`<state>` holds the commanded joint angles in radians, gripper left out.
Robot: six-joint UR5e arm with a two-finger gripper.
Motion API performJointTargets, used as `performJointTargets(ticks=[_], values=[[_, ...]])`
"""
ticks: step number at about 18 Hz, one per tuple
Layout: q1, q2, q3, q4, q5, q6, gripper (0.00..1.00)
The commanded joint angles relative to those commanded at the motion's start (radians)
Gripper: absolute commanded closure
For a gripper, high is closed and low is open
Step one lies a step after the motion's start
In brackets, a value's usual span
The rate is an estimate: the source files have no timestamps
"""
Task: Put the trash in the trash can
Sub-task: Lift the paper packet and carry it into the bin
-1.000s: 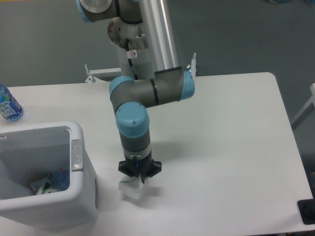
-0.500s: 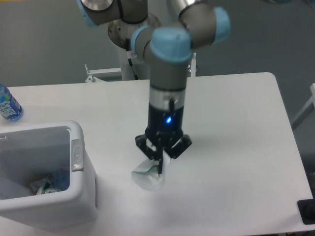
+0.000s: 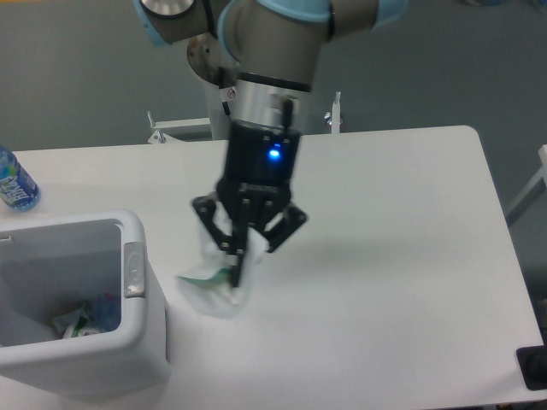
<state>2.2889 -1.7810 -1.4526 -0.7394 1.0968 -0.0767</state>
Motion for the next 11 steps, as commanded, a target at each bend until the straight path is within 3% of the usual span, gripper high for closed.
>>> performJointTargets(ticks=[7,10,11], values=[[-0.152,-0.011,-0.049,0.0,0.006,0.006,0.95],[-0.172,-0.018,-0.049,0.0,0.005,0.012,0.72],[-0.174,-0.02,-0.048,0.002,0.006,0.018,0.46]])
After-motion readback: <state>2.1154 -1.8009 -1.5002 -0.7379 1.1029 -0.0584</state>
